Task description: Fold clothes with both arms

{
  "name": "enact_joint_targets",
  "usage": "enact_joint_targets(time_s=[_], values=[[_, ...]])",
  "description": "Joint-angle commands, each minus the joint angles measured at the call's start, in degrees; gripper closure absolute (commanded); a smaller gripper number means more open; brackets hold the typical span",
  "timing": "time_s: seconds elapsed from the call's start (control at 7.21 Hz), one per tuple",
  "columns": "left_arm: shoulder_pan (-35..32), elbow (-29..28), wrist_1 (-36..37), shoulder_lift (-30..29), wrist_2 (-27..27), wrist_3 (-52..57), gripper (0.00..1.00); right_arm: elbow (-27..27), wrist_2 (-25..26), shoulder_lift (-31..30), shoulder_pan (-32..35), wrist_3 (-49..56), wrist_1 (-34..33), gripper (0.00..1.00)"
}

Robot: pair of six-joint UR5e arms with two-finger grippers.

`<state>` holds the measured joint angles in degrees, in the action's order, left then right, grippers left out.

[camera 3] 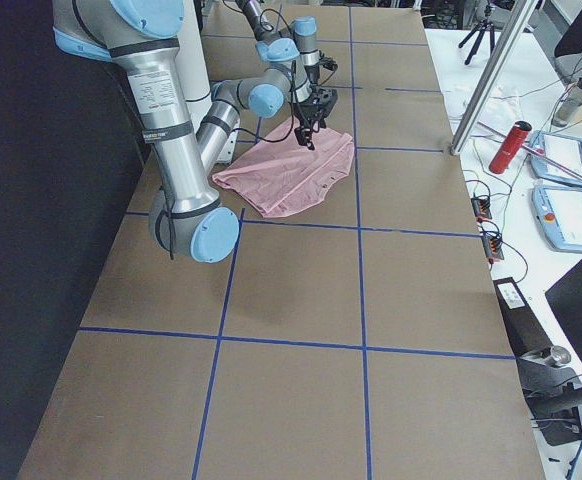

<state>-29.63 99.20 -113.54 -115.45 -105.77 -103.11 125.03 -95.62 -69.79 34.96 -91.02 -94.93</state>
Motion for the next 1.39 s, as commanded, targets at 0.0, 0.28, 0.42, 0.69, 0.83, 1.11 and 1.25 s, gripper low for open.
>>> enact_joint_targets(time_s=[0.0,0.28,0.42,0.69,0.83,1.11,1.25], values=[[1.9,1.0,6.5,-1.0,1.1,-0.1,0.31,-1.4,0.1,0.9,0.3,0.1,0.0,0.0],[3.3,1.0,8.1,-0.6,1.2,-1.5,0.3,-2.4,0.1,2.5,0.1,-0.7,0.0,0.0],[3.4,1.0,8.9,-0.4,1.2,-1.6,0.3,-2.9,0.1,2.6,0.1,-0.6,0.0,0.0],[4.8,0.9,8.9,0.0,1.3,-1.7,0.28,-3.6,0.1,2.8,0.0,-0.6,0.0,0.0],[5.3,0.7,8.9,0.2,2.1,-1.7,0.28,-3.6,0.1,2.9,0.0,-0.7,0.0,0.0],[5.9,0.9,9.0,0.8,2.8,-1.7,0.34,-3.7,0.2,2.9,0.1,-0.6,0.0,0.0],[5.8,1.1,9.0,0.8,2.8,-1.8,0.71,-4.0,0.2,2.9,0.0,-0.7,0.1,0.0]])
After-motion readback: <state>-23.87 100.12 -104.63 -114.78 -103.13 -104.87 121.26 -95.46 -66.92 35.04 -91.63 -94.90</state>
